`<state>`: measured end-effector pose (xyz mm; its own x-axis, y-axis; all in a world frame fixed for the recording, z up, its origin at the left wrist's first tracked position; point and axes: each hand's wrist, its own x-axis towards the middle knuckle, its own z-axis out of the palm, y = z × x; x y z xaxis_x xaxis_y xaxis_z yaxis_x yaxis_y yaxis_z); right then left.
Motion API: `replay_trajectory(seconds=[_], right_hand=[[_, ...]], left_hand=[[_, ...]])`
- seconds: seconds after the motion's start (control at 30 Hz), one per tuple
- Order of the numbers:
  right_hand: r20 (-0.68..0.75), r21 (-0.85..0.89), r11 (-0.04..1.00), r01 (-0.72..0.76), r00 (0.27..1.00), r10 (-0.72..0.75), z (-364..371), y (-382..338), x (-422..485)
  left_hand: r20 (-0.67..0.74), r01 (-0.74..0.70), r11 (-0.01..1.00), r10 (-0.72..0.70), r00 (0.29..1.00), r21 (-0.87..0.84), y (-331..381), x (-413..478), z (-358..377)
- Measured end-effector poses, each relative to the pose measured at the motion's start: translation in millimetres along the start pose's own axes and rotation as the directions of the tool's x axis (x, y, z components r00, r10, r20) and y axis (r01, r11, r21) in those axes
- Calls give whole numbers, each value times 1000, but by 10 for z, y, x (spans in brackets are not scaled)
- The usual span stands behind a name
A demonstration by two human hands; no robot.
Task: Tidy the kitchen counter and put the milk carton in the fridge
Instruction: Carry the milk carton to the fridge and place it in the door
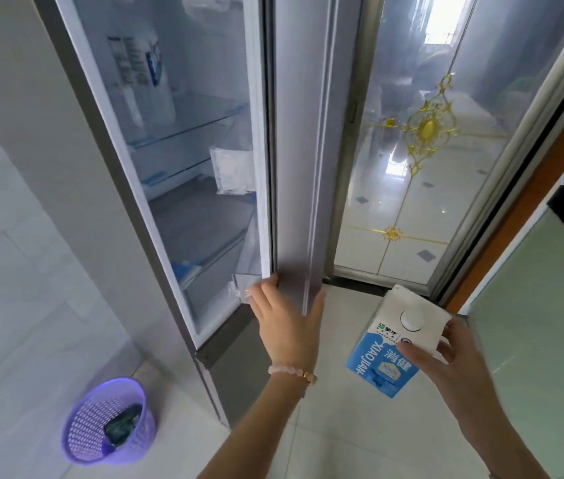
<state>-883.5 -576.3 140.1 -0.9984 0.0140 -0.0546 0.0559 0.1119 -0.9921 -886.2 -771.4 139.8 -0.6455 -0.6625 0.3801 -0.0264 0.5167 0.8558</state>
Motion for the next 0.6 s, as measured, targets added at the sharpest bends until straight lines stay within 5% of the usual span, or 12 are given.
replay_trajectory(seconds=[0.17,0.4,0.5,0.6], right_hand=[[-52,21,1000,14,999,-13,-402,-20,-71],[-142,98,995,5,990,9,-839,-29,-115],[-163,97,995,28,987,-12,-991,-13,-92],[-185,94,995,25,983,-7,-1096,-5,-43]], left_hand=[[278,-163,987,160,947,-13,72,-192,163],[176,-362,932,358,917,-11,237,201,193],[71,-536,844,534,842,7,658,719,211],[200,-645,763,627,753,38,1079,1282,400]])
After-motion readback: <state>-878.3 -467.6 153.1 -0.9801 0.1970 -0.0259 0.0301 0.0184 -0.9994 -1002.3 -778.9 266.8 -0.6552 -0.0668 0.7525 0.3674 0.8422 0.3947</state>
